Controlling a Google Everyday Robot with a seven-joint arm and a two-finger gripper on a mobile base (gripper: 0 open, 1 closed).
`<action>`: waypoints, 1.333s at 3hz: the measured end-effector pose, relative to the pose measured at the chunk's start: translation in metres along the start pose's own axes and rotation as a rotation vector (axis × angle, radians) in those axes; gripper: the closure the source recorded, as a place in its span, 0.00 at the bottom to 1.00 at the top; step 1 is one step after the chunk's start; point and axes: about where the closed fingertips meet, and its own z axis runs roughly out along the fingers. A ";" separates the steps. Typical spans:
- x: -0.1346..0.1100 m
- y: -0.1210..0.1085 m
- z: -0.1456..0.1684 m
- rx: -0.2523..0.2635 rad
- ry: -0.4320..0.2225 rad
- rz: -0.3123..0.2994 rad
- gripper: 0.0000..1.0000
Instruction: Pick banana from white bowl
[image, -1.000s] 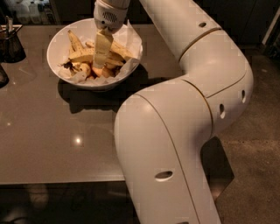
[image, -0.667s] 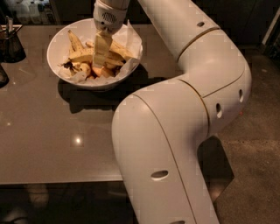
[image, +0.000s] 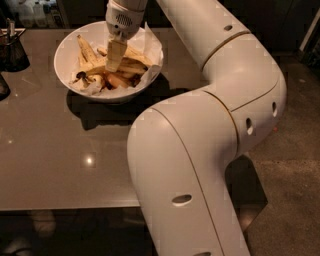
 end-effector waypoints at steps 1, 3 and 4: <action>0.000 0.000 0.000 0.000 0.000 0.000 1.00; -0.014 0.006 -0.043 0.138 -0.018 -0.025 1.00; -0.022 0.032 -0.078 0.201 -0.002 -0.066 1.00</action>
Offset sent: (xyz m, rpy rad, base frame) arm -0.0183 -0.0088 0.0254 0.0051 -0.0759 -0.0090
